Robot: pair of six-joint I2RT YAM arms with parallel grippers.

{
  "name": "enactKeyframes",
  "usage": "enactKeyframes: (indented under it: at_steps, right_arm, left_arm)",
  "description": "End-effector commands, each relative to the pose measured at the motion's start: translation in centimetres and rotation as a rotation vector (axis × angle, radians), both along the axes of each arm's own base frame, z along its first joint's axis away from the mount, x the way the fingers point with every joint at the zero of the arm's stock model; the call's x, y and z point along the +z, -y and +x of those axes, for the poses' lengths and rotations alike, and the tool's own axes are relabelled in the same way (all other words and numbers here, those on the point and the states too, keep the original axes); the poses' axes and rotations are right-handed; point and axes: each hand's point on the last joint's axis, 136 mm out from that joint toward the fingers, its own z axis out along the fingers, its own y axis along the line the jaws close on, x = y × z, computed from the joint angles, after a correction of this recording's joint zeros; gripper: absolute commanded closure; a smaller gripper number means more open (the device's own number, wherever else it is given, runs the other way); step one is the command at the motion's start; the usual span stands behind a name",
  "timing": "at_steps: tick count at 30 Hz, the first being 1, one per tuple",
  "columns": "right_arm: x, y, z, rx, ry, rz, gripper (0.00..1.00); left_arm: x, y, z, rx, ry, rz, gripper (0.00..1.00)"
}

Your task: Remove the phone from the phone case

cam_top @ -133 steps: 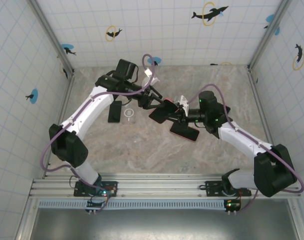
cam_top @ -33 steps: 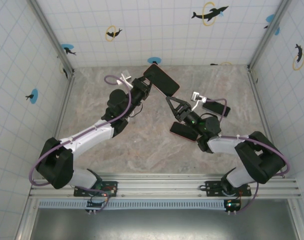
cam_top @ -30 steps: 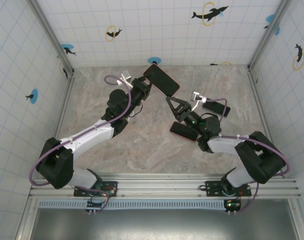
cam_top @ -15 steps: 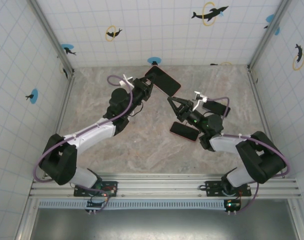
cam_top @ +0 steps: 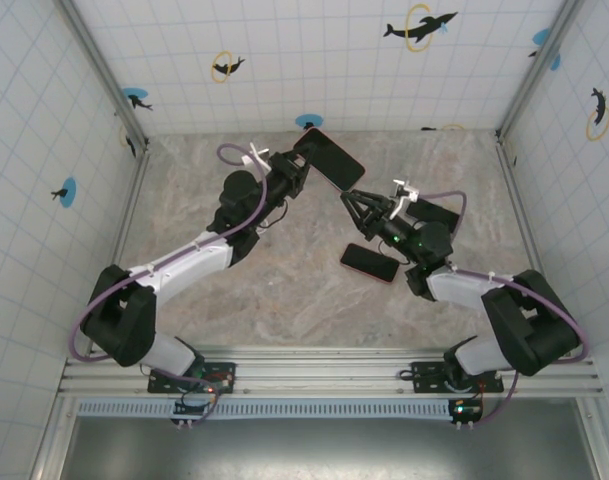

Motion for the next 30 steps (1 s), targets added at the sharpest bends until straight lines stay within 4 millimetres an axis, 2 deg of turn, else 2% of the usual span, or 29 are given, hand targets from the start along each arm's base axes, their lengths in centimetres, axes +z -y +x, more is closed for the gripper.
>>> enactKeyframes:
  at_steps: [1, 3, 6, 12, 17, 21, 25, 30]
  right_arm:
    - [0.8, 1.6, 1.3, -0.051, -0.014, 0.016, 0.59]
    - [0.7, 1.3, 0.6, 0.0, 0.004, -0.023, 0.5]
    - [-0.1, 1.4, 0.2, 0.062, 0.021, -0.105, 0.41]
    - [-0.7, 1.4, -0.3, 0.181, 0.075, -0.225, 0.37]
    - [-0.4, 0.8, -0.9, 0.294, 0.139, -0.278, 0.37]
    - [0.8, 0.1, -1.0, 0.35, 0.165, -0.26, 0.39]
    - [2.1, -0.4, -1.3, 0.407, 0.18, -0.213, 0.47]
    - [2.3, -0.8, -1.4, 0.451, 0.186, -0.204, 0.58]
  left_arm:
    - [4.7, 0.0, -1.7, -0.077, 0.163, 0.004, 1.0]
    - [4.3, -0.3, -1.1, -0.075, 0.171, 0.05, 1.0]
    - [4.2, -0.1, -1.0, -0.116, 0.228, 0.109, 1.0]
    - [4.4, 0.8, -1.5, -0.268, 0.418, 0.301, 1.0]
    - [4.6, 0.5, -2.7, -0.397, 0.532, 0.335, 1.0]
    - [5.5, 0.8, -3.4, -0.46, 0.571, 0.319, 1.0]
    - [6.1, 1.0, -4.3, -0.523, 0.586, 0.295, 1.0]
    - [5.9, 0.6, -4.4, -0.538, 0.575, 0.294, 1.0]
